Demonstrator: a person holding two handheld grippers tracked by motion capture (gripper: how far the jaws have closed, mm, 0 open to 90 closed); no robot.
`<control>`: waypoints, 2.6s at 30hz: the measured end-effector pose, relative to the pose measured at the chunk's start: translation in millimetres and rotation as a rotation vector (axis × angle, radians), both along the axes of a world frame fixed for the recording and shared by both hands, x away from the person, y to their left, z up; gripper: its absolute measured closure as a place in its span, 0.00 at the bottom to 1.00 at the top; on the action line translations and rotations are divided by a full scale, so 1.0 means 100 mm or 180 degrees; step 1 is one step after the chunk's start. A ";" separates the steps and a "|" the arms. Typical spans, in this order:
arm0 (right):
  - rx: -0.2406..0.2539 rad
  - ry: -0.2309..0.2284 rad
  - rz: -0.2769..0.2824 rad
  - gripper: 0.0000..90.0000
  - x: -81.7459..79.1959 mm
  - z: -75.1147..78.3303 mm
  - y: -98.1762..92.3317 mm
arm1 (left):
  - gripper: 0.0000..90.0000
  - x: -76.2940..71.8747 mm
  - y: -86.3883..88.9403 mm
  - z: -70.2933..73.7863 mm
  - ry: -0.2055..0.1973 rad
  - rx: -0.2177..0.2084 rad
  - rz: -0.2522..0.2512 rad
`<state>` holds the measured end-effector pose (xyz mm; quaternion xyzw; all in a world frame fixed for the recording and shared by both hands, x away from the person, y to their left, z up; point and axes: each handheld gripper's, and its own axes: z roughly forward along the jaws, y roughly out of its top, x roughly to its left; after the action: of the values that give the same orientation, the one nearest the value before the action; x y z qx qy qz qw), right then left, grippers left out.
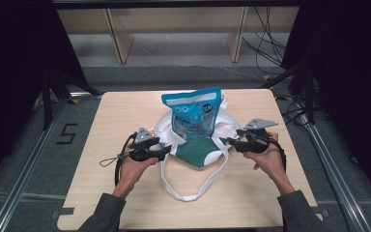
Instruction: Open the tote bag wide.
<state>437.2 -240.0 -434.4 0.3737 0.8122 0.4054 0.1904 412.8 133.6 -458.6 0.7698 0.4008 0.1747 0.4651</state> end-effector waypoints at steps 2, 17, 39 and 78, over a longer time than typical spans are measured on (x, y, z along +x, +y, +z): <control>0.0030 0.0049 -0.0029 0.52 -0.06 -0.01 0.01 | 0.42 -0.05 0.02 -0.02 0.0008 0.0040 -0.0020; 0.0015 0.0015 0.0158 0.48 -0.27 -0.10 0.03 | 0.34 -0.39 0.34 -0.12 0.0168 -0.0179 0.0061; -0.0082 0.0010 0.0296 0.45 -0.64 -0.23 0.06 | 0.27 -0.95 0.28 -0.38 0.0069 0.0170 0.0046; -0.0203 0.0465 0.0475 0.37 -1.48 -0.65 -0.14 | 0.19 -1.27 0.14 -0.47 0.0172 0.0483 -0.0348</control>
<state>289.5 -253.9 -499.9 0.3345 0.8620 0.3641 0.1118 285.5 147.9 -506.1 0.8280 0.3561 0.1581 0.4033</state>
